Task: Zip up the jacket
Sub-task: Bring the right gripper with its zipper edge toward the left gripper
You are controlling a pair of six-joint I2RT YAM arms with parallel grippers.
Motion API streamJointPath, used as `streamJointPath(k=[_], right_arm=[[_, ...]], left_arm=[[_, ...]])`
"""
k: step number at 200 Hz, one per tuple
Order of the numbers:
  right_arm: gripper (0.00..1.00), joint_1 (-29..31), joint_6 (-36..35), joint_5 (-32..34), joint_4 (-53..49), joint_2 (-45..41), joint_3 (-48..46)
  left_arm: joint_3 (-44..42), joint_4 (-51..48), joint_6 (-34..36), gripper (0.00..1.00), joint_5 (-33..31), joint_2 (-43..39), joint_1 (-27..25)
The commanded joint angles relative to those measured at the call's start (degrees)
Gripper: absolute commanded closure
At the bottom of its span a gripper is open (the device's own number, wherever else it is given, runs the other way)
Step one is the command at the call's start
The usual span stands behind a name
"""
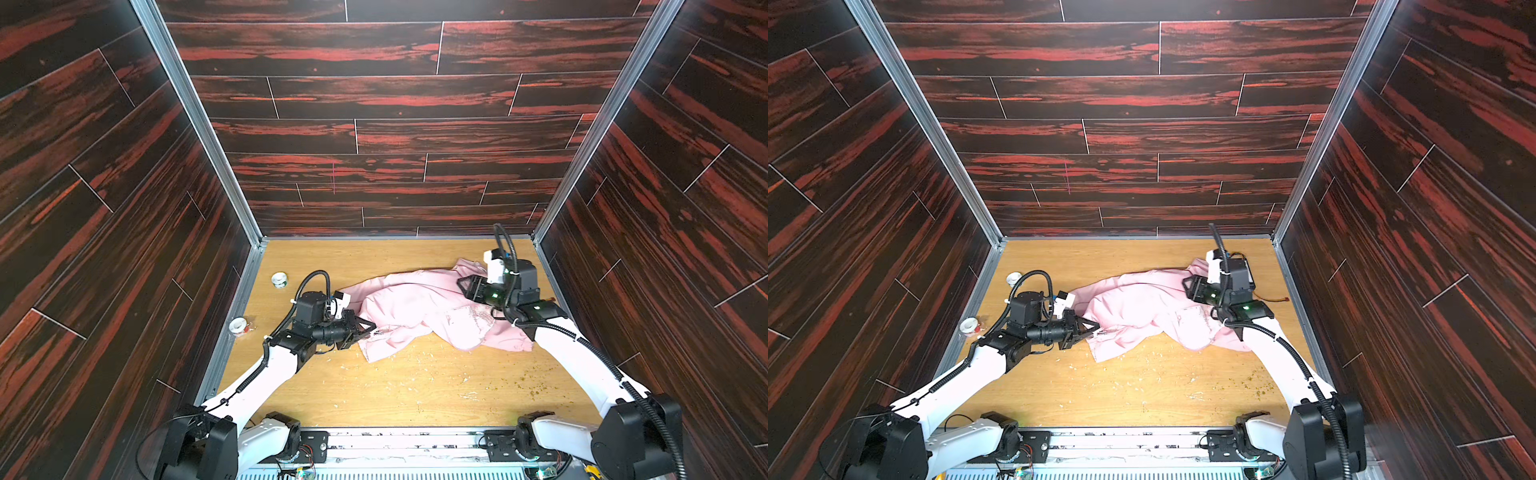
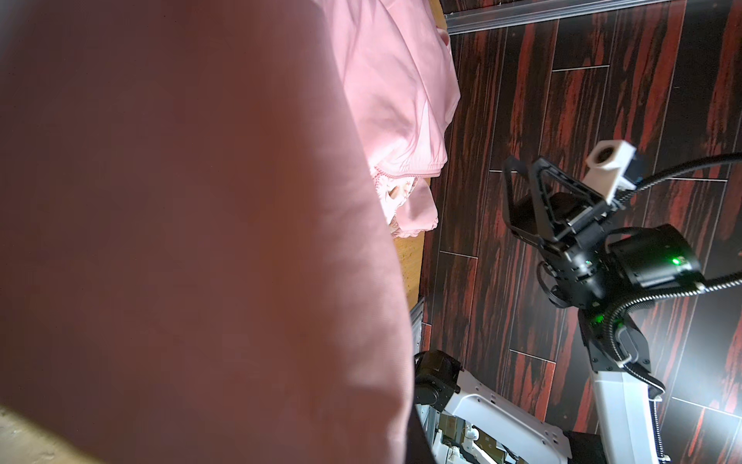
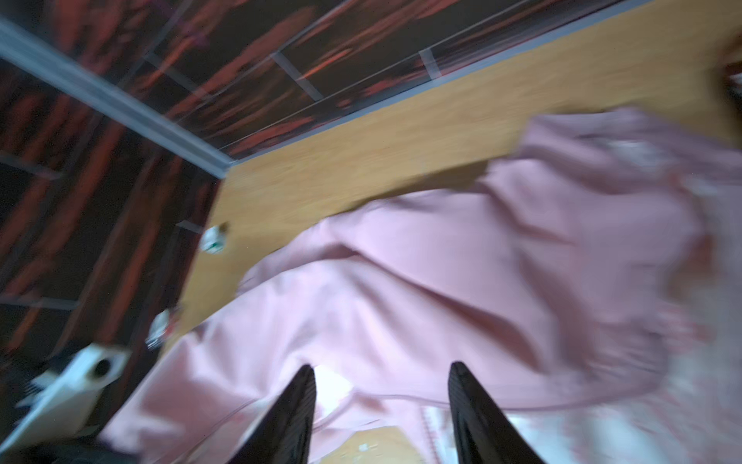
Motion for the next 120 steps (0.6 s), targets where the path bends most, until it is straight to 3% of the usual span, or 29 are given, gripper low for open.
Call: streamJointPath(k=[1,21,53,120], right_arm=[[0.49,6.54,-1.80,-13.31,4.64,1.73,1.70],[0.50,13.00,-1.69,-16.97,8.10,4.21,1.94],[0.51,20.72,-2.36,-16.94,8.02,8.38,3.74],[0.54,26.43,-0.14,-16.30,10.47,13.65,3.55]], left_arm=[[1.86,-0.10,1.18,1.00,1.25,-0.10,-0.19],[1.98,-0.14,1.12,1.00,1.46,-0.16,-0.18],[2.14,-0.13,0.92,1.00,1.98,-0.27,-0.17],[2.15,-0.13,0.78,1.00,2.43,-0.72,-0.17]])
